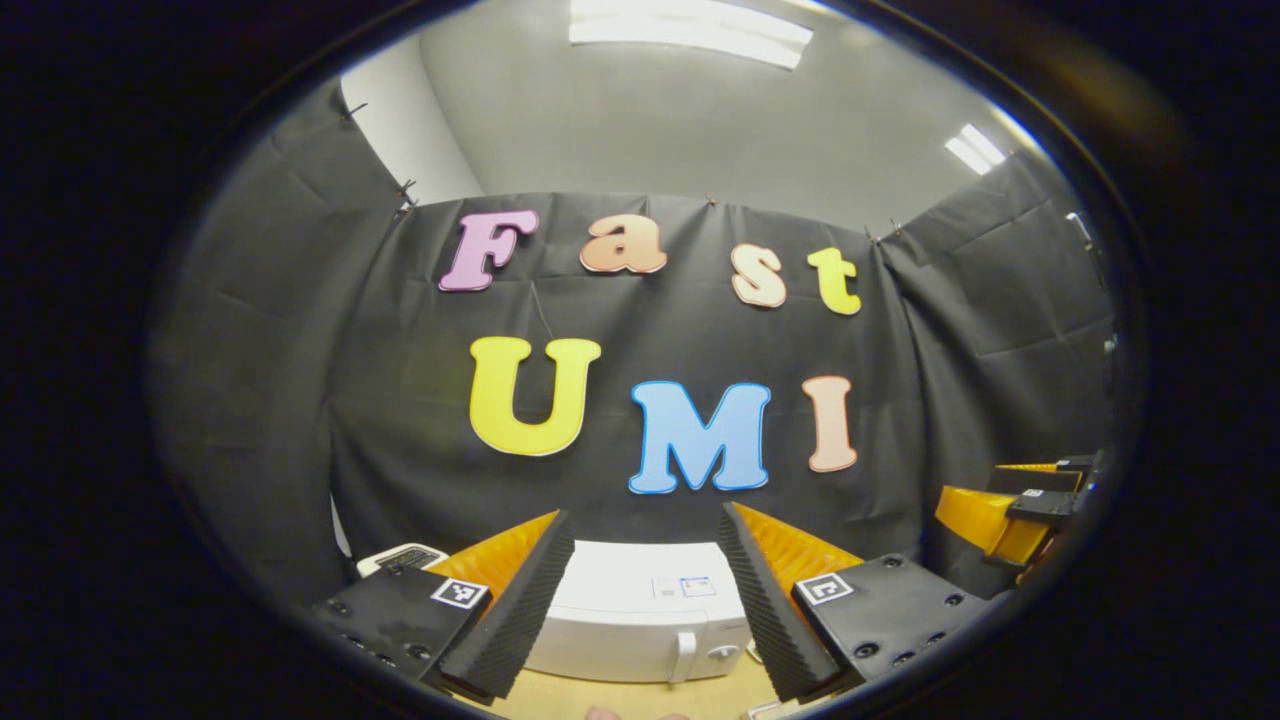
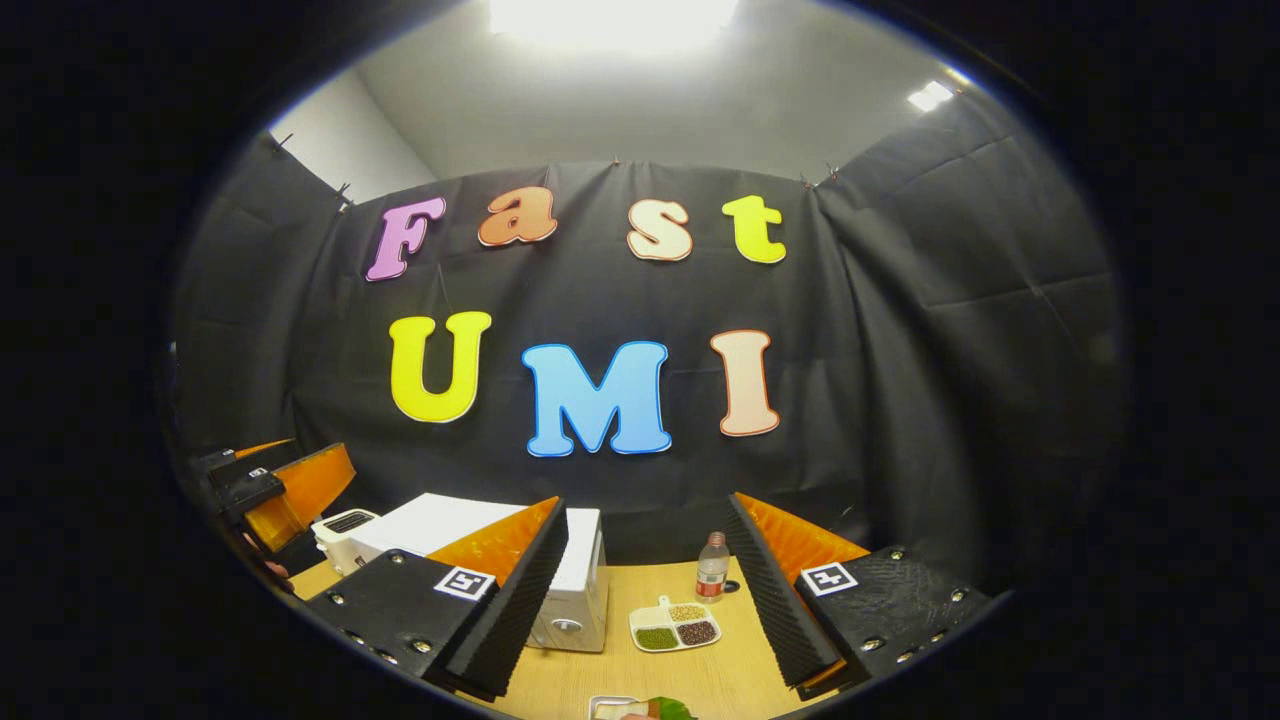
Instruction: Open the microwave oven with the left hand, put the food in, and close the microwave oven.
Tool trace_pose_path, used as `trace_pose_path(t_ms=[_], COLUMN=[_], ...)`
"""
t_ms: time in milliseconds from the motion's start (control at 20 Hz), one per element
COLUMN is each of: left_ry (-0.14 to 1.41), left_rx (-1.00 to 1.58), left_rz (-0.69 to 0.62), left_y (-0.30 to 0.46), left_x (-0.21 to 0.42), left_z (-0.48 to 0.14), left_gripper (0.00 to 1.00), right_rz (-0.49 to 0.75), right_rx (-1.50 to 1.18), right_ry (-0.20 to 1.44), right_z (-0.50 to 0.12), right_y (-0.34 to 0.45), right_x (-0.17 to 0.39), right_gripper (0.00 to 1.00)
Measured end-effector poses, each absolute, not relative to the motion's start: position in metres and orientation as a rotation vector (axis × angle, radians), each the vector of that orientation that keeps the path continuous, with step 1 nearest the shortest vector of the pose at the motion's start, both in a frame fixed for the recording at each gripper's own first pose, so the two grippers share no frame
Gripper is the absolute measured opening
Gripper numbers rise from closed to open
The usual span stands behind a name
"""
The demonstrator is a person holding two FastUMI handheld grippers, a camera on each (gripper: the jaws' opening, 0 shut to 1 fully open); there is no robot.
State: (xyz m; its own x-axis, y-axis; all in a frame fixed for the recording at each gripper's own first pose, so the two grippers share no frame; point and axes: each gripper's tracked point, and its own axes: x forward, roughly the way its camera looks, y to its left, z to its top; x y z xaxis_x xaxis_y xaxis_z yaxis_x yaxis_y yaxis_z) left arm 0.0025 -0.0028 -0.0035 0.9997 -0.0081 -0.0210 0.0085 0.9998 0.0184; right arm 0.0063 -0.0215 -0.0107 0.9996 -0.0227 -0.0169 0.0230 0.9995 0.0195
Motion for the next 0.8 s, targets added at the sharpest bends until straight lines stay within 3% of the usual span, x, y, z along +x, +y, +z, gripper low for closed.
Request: trace_pose_path(t_ms=[350, 800], left_ry=[0.026, 0.147], left_rx=[0.051, 0.083], left_rz=[-0.052, -0.112], left_y=[-0.032, -0.058], left_x=[0.013, 0.048], left_z=[-0.030, -0.148], left_gripper=[0.96, 0.96], right_rz=[-0.032, -0.066], right_rx=[0.012, 0.024], right_ry=[0.016, 0.017], right_z=[-0.018, -0.024], right_y=[-0.035, -0.058], right_x=[0.012, 0.017], right_gripper=[0.95, 0.95])
